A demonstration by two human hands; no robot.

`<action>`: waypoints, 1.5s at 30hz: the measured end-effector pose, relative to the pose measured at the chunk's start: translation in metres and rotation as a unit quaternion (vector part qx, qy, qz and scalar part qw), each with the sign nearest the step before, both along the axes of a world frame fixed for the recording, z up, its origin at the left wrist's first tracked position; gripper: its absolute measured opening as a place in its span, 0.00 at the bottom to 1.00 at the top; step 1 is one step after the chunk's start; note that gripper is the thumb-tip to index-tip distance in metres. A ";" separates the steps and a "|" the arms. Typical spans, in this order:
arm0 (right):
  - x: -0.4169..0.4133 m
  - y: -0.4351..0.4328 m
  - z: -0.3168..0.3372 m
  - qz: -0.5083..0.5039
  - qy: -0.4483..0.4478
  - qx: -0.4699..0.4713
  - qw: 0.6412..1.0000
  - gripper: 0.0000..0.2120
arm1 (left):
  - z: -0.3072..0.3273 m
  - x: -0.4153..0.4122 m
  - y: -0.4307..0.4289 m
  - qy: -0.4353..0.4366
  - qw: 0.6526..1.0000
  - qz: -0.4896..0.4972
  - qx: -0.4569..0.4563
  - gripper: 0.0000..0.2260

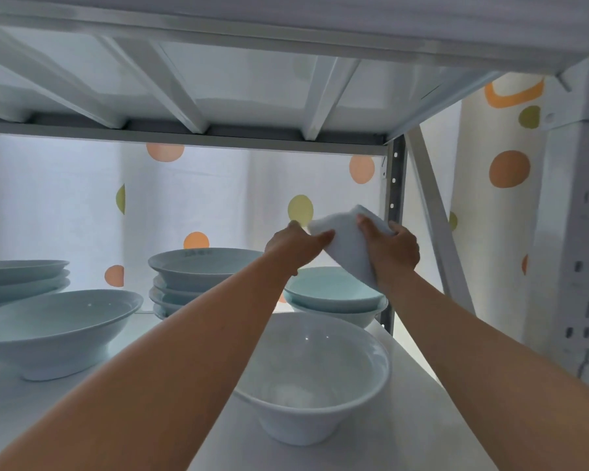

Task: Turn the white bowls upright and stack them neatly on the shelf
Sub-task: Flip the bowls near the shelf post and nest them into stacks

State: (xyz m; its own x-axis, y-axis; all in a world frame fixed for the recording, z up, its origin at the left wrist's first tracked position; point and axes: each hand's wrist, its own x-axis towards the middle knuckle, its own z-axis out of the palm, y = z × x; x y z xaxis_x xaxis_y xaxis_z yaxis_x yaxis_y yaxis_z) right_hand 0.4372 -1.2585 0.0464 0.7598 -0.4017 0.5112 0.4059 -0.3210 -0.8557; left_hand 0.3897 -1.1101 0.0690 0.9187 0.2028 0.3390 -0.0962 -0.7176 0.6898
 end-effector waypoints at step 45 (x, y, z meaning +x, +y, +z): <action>-0.011 -0.026 -0.057 -0.058 -0.017 -0.514 0.856 0.08 | -0.031 -0.002 -0.017 -0.058 0.895 -0.112 0.429 0.09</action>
State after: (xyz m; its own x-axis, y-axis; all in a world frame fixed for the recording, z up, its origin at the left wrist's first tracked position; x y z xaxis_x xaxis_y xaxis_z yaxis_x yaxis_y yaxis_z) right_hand 0.4264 -1.2846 -0.0105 0.7231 0.2004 0.6611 0.3385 -0.9370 -0.0862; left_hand 0.3880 -1.1273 0.0379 0.8522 -0.3621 0.3777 -0.3389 -0.9319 -0.1288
